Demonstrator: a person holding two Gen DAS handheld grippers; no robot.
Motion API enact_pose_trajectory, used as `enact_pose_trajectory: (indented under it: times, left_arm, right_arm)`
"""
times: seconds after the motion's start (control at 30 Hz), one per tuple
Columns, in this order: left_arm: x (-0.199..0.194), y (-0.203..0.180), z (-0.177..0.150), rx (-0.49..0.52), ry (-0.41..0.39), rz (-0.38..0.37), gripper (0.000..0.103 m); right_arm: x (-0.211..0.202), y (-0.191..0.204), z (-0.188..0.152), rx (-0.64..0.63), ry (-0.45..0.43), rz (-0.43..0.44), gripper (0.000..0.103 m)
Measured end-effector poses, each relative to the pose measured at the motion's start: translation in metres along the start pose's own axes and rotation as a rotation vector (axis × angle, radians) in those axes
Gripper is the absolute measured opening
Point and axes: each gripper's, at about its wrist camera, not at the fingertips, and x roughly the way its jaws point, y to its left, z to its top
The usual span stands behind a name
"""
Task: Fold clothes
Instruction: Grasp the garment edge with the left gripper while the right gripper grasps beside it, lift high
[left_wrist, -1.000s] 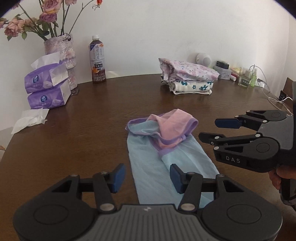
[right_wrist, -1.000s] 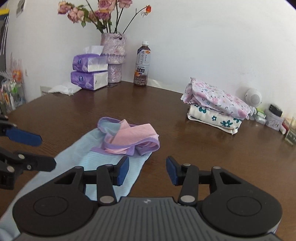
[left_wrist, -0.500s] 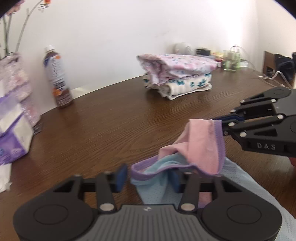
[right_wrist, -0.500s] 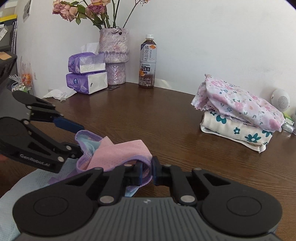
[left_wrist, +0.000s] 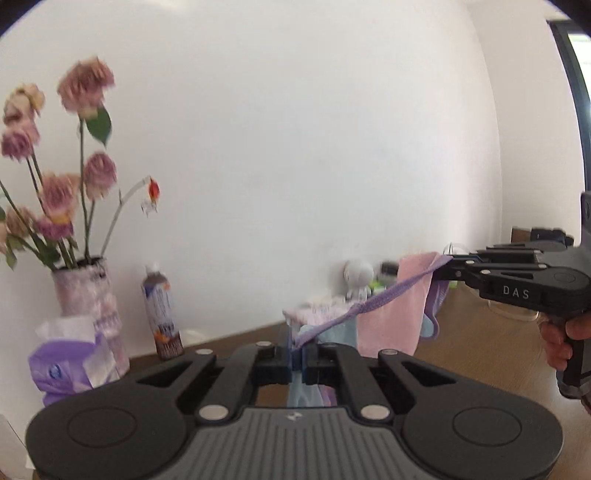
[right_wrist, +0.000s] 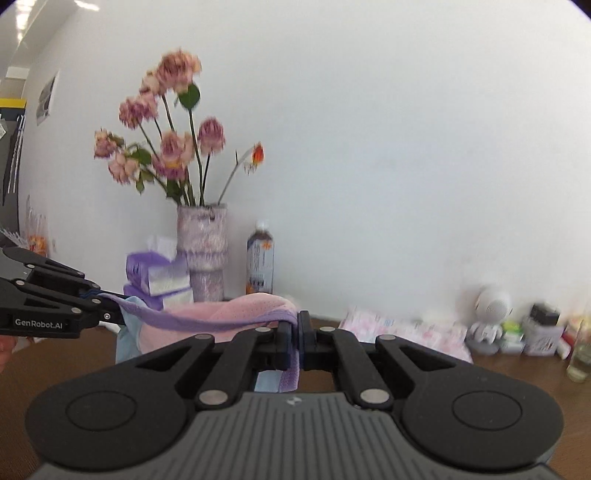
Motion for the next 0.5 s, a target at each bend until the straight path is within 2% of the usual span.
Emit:
enact_pose_trajectory:
  times: [0.17,0.27,0.4,0.5]
  left_arm:
    - [-0.081,-0.034,0.06,0.071,-0.142,0.06,0.003]
    - [-0.133,-0.045,0.086,0.056,-0.216,0.077,0.003]
    - [-0.201,-0.052,0.115,0.037,-0.305,0.101,0.004]
    - [-0.25,-0.057,0.131,0.055,-0.359,0.158,0.004]
  right_arm:
    - [-0.086,0.018,0.074,-0.059,-0.184,-0.035,0.002]
    - [-0.137,0.037,0.107,-0.109,-0.259,-0.052,0.002]
    - [-0.198,0.061,0.144,-0.15,-0.349,-0.044,0.002]
    - [-0.241,0.08,0.169,-0.17,-0.408,-0.004,0.002]
